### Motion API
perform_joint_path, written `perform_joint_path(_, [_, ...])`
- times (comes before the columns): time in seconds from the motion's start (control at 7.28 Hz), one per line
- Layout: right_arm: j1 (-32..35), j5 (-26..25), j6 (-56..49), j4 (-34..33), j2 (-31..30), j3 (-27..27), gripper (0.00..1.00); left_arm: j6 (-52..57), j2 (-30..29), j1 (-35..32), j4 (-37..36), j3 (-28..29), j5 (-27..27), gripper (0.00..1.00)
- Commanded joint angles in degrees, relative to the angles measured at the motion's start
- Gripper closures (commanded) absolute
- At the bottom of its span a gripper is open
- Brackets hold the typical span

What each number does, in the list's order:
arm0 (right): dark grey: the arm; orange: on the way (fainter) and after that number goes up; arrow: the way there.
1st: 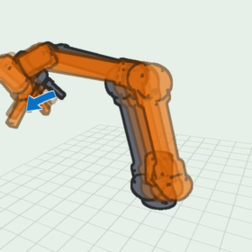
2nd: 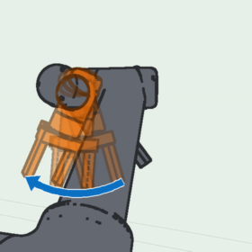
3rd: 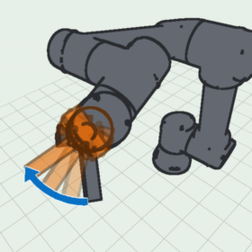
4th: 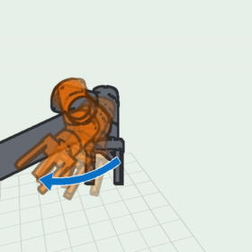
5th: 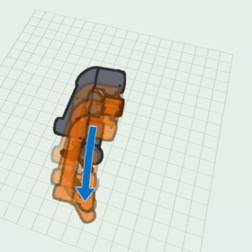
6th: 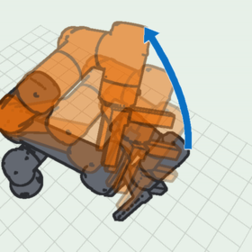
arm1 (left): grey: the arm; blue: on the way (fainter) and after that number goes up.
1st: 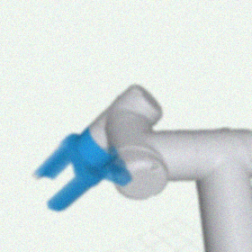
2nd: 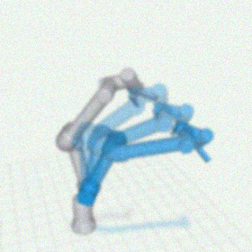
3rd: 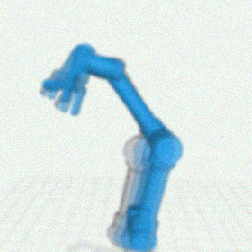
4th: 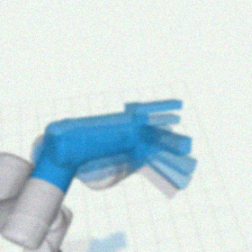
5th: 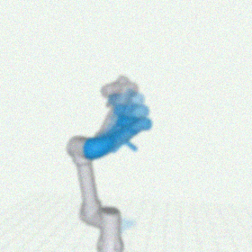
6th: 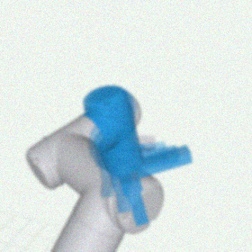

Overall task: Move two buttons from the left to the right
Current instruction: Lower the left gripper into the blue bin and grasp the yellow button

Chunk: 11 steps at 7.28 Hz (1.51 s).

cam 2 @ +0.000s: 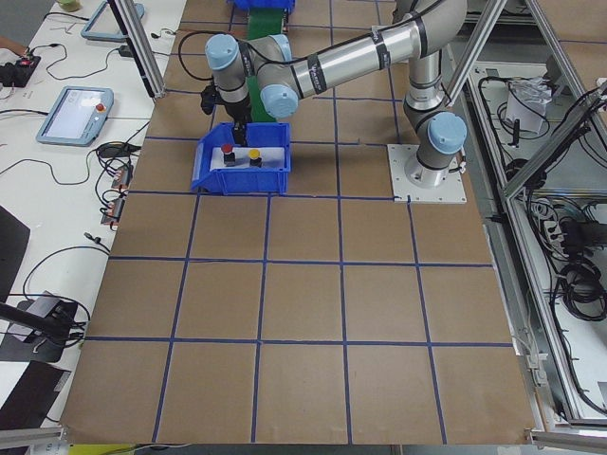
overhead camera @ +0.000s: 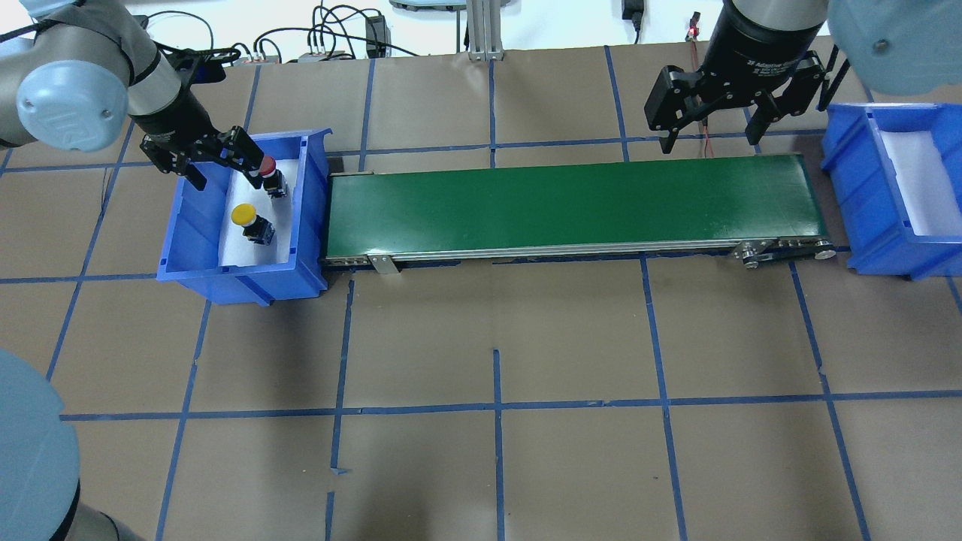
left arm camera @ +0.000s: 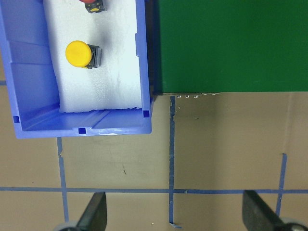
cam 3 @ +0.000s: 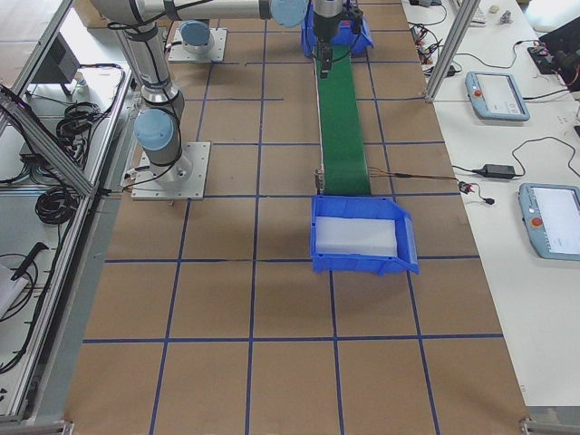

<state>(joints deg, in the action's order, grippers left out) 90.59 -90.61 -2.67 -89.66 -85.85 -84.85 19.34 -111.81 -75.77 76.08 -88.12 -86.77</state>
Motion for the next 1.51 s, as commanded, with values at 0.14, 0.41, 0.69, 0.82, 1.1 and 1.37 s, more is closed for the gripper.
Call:
perform_joint_path(0.14, [-0.15, -0.09, 0.03, 0.01, 0.07, -0.05, 0.0, 0.51, -0.69, 0.35, -8.27, -5.47, -0.06, 0.0])
perform_joint_path(0.41, [-0.15, -0.09, 0.03, 0.01, -0.02, -0.05, 0.0, 0.34, -2.53, -0.08, -11.04, -6.89, 0.11, 0.0])
perform_joint_path(0.69, [-0.23, -0.09, 0.03, 0.1, -0.02, -0.05, 0.0, -0.01, -2.8, -0.08, -11.31, -7.6, -0.24, 0.11])
perform_joint_path(0.82, [-0.15, -0.09, 0.03, 0.01, 0.07, -0.05, 0.0, 0.08, -2.28, 0.01, -11.04, -8.21, -0.67, 0.42])
perform_joint_path(1.1, [0.29, -0.09, 0.03, -0.08, -0.02, 0.03, 0.0, 0.17, -2.62, 0.01, -11.13, -7.78, -0.59, 0.62])
perform_joint_path(1.37, [0.12, -0.09, 0.03, 0.01, -0.02, -0.05, 0.0, 0.26, -1.84, 0.01, -11.04, -6.81, -0.68, 0.8])
